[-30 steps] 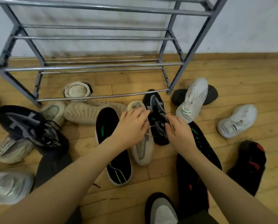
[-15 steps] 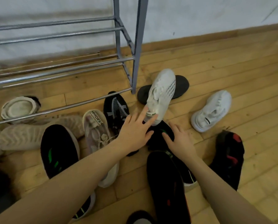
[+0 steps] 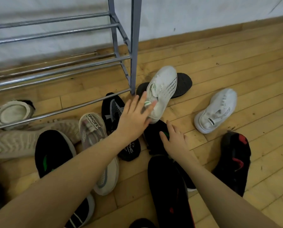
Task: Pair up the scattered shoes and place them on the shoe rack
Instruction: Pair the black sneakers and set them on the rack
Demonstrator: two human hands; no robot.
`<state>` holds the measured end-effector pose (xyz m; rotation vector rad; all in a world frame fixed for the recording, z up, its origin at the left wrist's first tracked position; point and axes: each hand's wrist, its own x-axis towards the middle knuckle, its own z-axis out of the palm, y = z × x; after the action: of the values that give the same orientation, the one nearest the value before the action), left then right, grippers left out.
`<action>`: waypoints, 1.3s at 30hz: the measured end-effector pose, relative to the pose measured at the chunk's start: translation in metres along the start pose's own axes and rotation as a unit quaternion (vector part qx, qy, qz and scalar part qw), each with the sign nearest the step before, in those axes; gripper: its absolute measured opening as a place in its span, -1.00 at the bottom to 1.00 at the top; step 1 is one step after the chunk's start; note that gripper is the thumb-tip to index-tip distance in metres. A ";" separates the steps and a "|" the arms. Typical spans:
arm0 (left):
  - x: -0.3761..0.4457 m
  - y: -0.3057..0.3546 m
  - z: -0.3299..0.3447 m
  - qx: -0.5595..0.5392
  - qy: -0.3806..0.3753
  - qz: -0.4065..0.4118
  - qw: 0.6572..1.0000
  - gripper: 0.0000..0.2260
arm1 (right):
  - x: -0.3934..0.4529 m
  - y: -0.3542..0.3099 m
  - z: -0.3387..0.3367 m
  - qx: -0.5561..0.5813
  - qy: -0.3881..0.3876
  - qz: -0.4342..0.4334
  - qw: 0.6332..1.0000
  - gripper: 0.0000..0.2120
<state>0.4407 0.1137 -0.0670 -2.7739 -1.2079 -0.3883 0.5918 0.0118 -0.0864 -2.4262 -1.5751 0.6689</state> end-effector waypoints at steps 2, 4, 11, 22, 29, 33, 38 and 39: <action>-0.007 0.010 0.004 -0.015 -0.004 0.048 0.999 -0.52 | -0.001 0.000 0.002 0.002 0.015 -0.001 1.000 -0.48; -0.010 0.015 0.008 0.006 -0.021 0.063 0.998 -0.58 | -0.003 0.002 0.006 -0.002 0.028 -0.012 1.000 -0.50; 0.007 -0.016 0.006 0.057 0.033 -0.035 0.997 -0.79 | 0.007 -0.004 0.009 -0.006 0.032 -0.016 0.999 -0.53; -0.038 0.010 -0.001 -0.129 -0.054 -0.047 0.989 -0.62 | -0.012 -0.019 -0.026 0.087 0.138 -0.139 0.977 -0.72; -0.036 0.015 -0.040 -0.368 0.030 -0.053 0.928 -0.62 | -0.038 -0.037 -0.053 0.074 0.226 -0.210 0.948 -0.70; -0.037 0.010 -0.078 -0.407 0.089 -0.035 0.909 -0.61 | -0.049 -0.054 -0.078 0.069 0.281 -0.267 0.919 -0.69; -0.048 -0.012 -0.134 -0.360 0.156 -0.062 0.918 -0.55 | -0.061 -0.107 -0.110 0.120 0.330 -0.337 0.874 -0.71; -0.052 -0.020 -0.148 -0.357 0.165 -0.075 0.916 -0.55 | -0.064 -0.120 -0.113 0.143 0.330 -0.345 0.867 -0.72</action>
<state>0.3633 0.0630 0.0613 -2.9489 -1.3961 -1.5182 0.5227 0.0161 0.0765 -1.4508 -1.6831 -0.0691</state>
